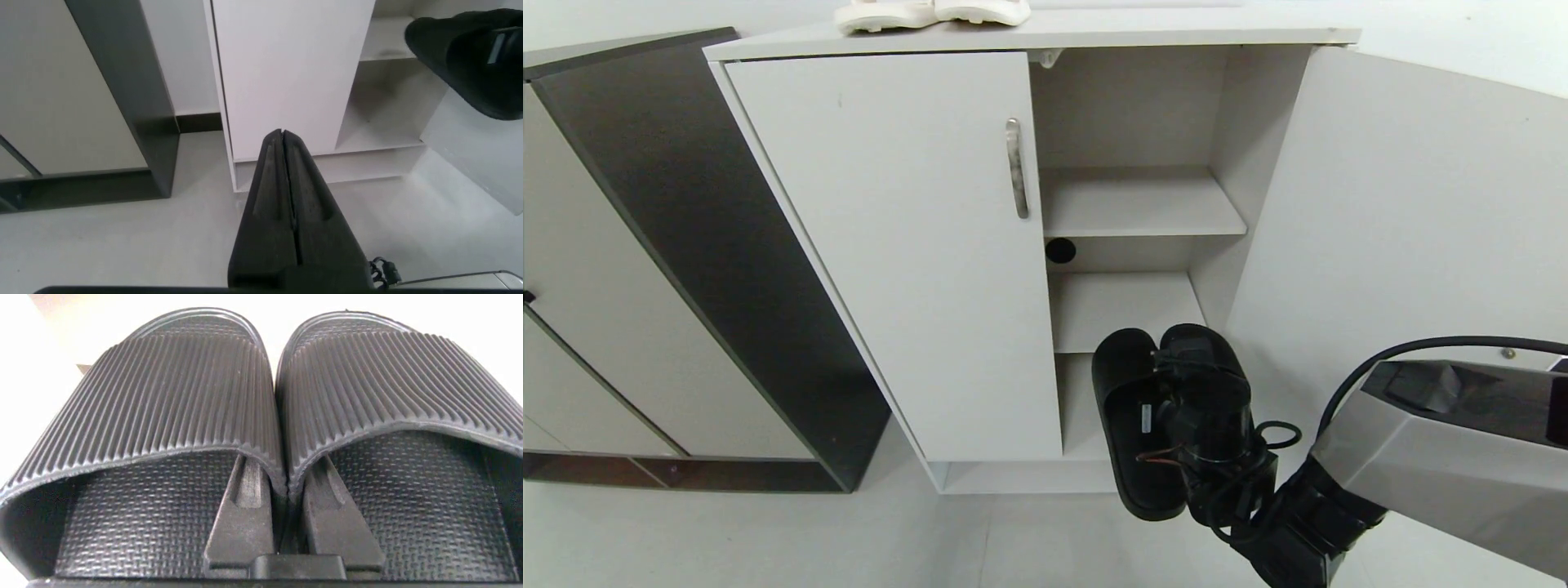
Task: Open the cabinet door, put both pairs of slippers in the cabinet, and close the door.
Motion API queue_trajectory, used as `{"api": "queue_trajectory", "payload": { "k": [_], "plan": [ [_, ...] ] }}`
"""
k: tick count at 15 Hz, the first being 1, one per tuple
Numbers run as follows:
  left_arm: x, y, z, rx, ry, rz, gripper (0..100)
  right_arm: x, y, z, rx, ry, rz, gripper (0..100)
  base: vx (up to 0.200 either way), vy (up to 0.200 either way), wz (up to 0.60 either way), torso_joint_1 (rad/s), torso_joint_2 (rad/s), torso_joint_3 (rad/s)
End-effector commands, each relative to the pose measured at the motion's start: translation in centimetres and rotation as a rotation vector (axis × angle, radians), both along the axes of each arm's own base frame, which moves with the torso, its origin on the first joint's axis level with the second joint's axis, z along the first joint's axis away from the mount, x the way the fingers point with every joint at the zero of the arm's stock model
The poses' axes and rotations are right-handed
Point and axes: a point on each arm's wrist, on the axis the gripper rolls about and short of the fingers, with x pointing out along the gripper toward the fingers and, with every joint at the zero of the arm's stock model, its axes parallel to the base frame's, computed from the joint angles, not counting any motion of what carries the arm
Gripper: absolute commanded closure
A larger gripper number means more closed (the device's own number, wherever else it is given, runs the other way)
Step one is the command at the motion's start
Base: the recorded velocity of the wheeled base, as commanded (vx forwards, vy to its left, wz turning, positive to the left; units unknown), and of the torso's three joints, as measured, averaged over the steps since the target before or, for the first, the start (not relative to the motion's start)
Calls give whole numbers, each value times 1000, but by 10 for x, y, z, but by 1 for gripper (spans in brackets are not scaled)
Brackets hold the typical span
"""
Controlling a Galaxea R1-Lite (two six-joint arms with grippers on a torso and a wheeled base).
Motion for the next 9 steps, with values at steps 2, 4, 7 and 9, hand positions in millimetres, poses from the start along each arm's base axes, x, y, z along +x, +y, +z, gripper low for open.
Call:
{"api": "queue_trajectory", "payload": {
  "k": [2, 4, 7, 9],
  "plan": [
    [0, 0, 0, 0, 1, 0, 100, 4, -8, 6, -5, -11, -22, 100, 0, 0, 0, 0, 0, 0],
    [0, 0, 0, 0, 3, 0, 100, 8, -12, 6, -12, -10, -37, 100, 0, 0, 0, 0, 0, 0],
    [0, 0, 0, 0, 1, 0, 100, 15, -20, 7, -10, -14, -62, 100, 0, 0, 0, 0, 0, 0],
    [0, 0, 0, 0, 1, 0, 100, 20, -25, 7, -11, -14, -79, 100, 0, 0, 0, 0, 0, 0]
  ]
}}
